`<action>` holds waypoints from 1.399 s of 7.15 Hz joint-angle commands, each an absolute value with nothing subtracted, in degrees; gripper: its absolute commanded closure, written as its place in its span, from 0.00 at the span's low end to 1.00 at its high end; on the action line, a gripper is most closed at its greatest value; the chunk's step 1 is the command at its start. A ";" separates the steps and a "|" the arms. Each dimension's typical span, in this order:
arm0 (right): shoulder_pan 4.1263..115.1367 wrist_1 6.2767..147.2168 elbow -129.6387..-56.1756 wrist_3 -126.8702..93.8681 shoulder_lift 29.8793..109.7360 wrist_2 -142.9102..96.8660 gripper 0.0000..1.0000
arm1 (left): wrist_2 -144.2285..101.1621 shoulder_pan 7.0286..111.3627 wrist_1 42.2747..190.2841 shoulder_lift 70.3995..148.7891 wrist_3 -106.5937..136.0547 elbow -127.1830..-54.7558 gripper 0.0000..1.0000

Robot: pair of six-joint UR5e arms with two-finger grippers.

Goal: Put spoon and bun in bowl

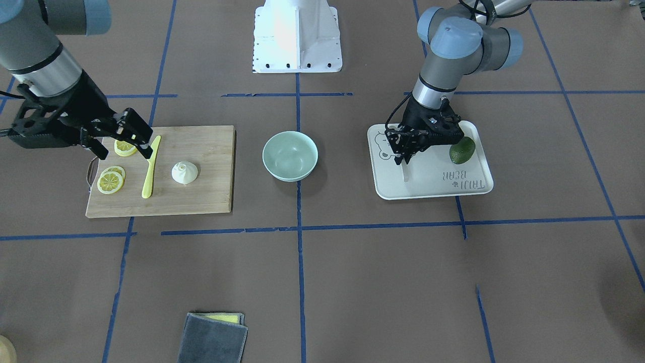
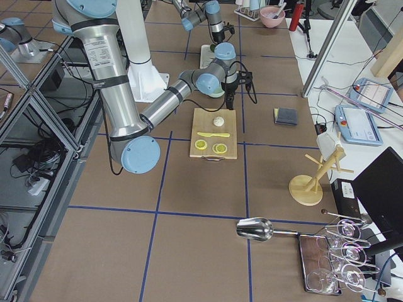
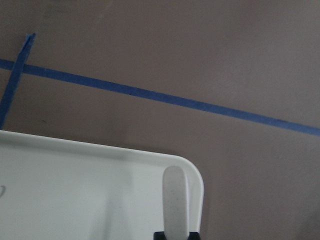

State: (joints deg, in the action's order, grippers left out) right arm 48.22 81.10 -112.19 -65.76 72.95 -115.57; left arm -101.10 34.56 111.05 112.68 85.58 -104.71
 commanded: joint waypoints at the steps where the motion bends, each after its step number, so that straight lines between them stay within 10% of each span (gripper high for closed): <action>1: 42.91 80.33 -110.05 -66.62 73.47 -109.89 0.00 | -100.90 34.45 111.27 117.76 94.98 -104.50 1.00; 10: 36.13 77.87 -101.96 -66.62 72.86 -107.93 0.03 | -93.70 29.09 120.06 127.08 105.12 -94.22 1.00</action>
State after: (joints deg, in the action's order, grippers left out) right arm 36.71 77.87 -102.81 -66.63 72.92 -107.90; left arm -94.57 29.48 119.91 126.16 105.11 -95.07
